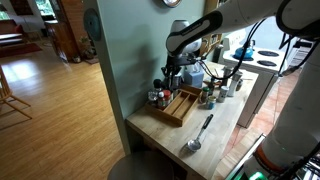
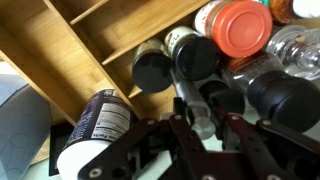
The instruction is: Pick up the silver long object and put it behind the spice bottle with a black lid in the wooden tray
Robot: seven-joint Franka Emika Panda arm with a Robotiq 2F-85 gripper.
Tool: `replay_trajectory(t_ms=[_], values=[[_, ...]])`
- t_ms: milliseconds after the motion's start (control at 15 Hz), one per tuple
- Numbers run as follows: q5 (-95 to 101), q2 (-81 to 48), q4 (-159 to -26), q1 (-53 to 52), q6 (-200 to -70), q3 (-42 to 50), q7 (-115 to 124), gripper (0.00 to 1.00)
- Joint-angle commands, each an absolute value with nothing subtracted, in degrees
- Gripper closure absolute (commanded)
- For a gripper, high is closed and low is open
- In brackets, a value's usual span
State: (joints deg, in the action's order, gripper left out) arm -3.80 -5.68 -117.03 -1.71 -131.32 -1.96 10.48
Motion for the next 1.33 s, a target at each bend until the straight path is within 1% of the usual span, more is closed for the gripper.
replay_trajectory(t_ms=[0,400,867,1267], values=[[-3.8,-7.0,-117.2,-2.3,-133.1,-2.2,10.1,0.93],[-3.3,-7.5,-117.1,-2.5,-135.9,-2.1,10.5,0.93],[-1.7,-8.5,-116.8,-2.6,-136.1,-1.8,11.4,0.93],[-1.0,-7.0,-117.5,-2.3,-138.5,-1.2,12.2,0.93]])
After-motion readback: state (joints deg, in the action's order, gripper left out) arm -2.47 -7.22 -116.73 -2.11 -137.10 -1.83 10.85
